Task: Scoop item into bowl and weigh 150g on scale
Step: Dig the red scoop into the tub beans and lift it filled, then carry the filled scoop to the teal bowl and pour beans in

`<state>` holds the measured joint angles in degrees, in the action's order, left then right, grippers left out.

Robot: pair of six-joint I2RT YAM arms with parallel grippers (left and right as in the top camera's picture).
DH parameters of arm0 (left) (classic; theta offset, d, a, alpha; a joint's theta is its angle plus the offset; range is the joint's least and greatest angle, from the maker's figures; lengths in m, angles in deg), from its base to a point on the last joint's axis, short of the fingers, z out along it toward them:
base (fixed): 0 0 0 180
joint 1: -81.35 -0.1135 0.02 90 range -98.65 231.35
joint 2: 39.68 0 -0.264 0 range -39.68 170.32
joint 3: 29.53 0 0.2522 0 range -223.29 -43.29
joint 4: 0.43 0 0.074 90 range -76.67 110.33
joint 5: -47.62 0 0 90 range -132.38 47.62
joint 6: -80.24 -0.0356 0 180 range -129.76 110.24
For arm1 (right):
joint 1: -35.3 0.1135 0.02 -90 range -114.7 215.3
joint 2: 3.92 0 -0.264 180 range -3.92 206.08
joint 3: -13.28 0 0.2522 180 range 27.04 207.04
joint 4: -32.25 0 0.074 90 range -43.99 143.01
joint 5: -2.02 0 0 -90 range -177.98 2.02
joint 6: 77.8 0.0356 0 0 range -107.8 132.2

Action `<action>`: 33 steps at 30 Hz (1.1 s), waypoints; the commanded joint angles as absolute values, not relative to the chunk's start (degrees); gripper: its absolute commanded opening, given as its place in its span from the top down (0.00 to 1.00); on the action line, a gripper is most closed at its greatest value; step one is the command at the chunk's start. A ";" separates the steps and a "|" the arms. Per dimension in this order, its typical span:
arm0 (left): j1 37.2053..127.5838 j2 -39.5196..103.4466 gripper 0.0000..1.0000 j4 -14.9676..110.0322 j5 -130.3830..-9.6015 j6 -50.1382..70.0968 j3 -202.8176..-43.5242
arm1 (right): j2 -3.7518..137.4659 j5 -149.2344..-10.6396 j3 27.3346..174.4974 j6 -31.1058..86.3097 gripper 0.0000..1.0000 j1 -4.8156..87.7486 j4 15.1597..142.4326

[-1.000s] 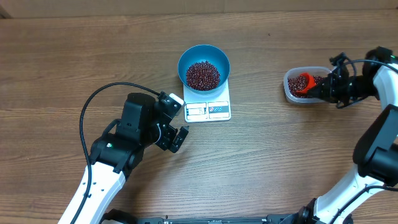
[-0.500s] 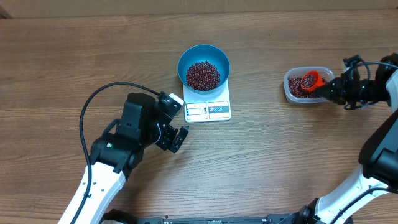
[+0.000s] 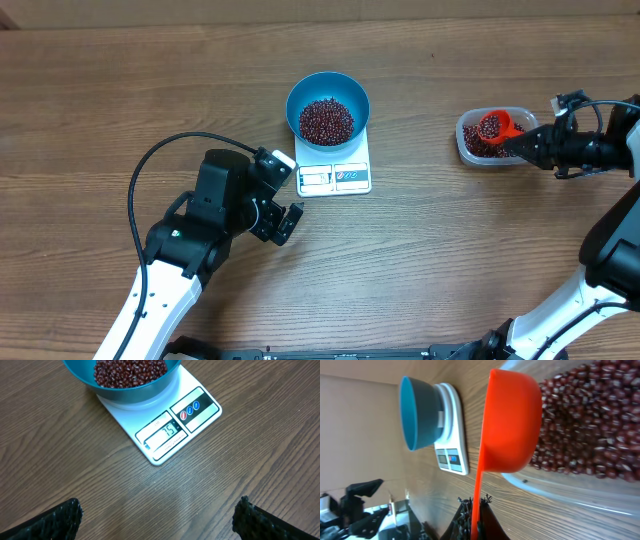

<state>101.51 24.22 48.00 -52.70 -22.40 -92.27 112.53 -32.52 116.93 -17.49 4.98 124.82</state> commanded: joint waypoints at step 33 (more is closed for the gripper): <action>101.62 24.46 0.01 48.00 -53.38 -23.71 -91.81 | 109.86 -29.20 125.54 6.82 0.96 41.00 103.90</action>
